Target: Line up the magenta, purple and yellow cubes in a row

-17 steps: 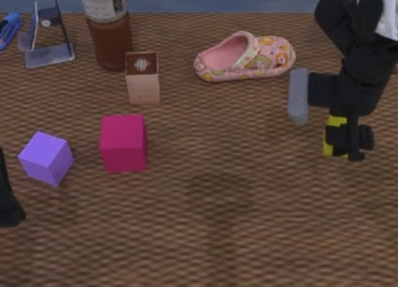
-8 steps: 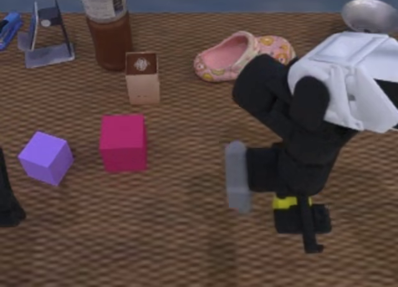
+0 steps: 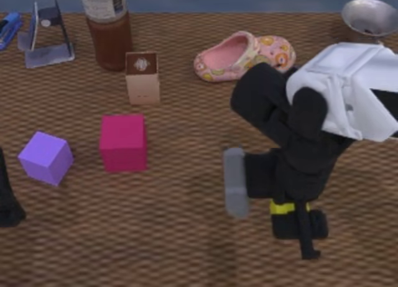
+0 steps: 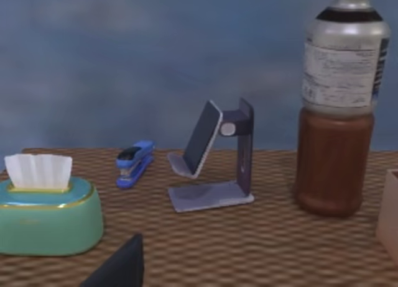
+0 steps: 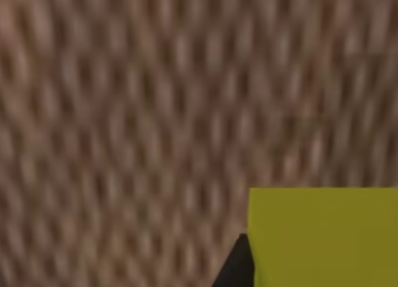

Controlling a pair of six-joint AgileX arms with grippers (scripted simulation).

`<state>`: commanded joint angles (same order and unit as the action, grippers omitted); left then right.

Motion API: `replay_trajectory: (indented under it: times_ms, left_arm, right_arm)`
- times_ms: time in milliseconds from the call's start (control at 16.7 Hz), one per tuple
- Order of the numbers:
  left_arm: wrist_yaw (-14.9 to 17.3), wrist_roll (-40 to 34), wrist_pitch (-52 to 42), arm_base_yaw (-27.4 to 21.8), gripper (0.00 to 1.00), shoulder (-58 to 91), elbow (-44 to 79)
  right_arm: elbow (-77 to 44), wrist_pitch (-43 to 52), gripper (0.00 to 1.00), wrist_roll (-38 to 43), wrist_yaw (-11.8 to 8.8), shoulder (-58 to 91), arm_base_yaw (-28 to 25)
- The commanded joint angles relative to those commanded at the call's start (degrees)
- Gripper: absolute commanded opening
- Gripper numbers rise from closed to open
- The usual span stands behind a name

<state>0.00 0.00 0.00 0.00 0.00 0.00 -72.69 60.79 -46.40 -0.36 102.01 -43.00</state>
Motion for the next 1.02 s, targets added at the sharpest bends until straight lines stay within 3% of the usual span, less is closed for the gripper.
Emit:
replay_trajectory:
  times_ms: [360, 660, 1020]
  left_arm:
    - [0.0, 0.0, 0.0, 0.0, 1.0, 0.0, 0.0]
    - [0.0, 0.0, 0.0, 0.0, 1.0, 0.0, 0.0]
    - [0.0, 0.0, 0.0, 0.0, 1.0, 0.0, 0.0]
  right_arm:
    - [8.0, -12.2, 0.0, 0.0, 0.0, 3.9, -0.3]
    - [8.9, -13.5, 0.0, 0.0, 0.0, 4.3, -0.4]
    - [8.9, -13.5, 0.45, 0.0, 0.0, 4.3, -0.4]
